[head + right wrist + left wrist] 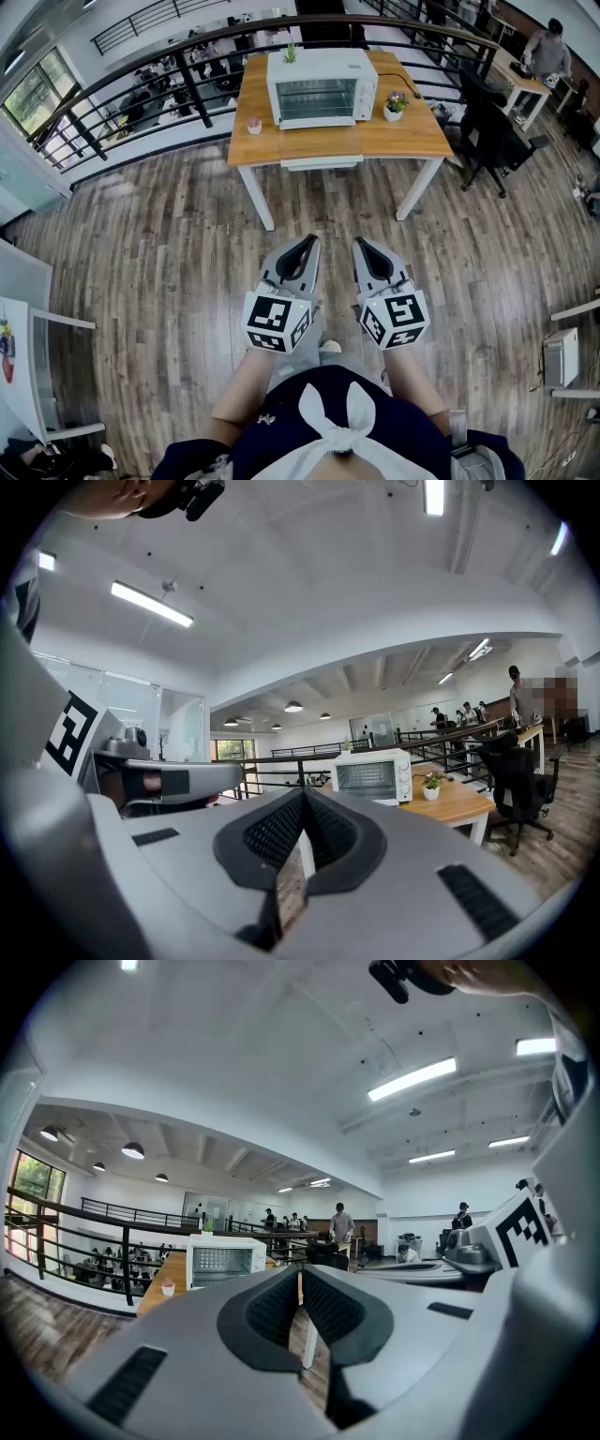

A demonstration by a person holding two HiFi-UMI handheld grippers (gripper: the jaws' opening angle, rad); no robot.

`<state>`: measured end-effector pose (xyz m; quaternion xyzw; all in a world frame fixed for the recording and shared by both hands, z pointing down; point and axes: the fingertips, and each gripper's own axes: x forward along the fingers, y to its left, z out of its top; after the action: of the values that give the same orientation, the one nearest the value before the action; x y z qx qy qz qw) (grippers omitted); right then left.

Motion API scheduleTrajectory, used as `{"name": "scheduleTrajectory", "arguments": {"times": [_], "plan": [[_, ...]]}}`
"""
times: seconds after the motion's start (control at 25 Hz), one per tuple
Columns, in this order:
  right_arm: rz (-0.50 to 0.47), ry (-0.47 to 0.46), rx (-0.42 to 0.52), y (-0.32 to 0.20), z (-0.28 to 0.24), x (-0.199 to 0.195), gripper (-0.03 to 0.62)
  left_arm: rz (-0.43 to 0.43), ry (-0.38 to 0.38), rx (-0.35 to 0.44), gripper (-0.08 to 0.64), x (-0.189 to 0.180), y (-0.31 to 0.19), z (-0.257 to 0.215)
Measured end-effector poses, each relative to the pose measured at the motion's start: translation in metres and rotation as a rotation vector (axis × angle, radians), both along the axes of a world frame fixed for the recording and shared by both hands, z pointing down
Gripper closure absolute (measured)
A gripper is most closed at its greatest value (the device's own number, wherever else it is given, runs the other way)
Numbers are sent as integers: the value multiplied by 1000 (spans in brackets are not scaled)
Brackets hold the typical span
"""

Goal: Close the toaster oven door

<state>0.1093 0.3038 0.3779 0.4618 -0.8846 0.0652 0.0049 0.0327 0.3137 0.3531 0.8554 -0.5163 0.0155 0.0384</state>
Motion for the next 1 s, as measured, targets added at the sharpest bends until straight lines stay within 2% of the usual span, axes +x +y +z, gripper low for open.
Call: {"name": "scheduleTrajectory", "arguments": {"times": [0.44, 0.88, 1.0], "plan": [[-3, 14, -1, -35, 6, 1, 588, -3, 6, -25, 531, 1, -36, 12], [14, 29, -28, -123, 15, -3, 586, 3, 11, -33, 531, -16, -127, 16], [4, 30, -29, -152, 14, -10, 569, 25, 42, -23, 531, -21, -155, 12]]}}
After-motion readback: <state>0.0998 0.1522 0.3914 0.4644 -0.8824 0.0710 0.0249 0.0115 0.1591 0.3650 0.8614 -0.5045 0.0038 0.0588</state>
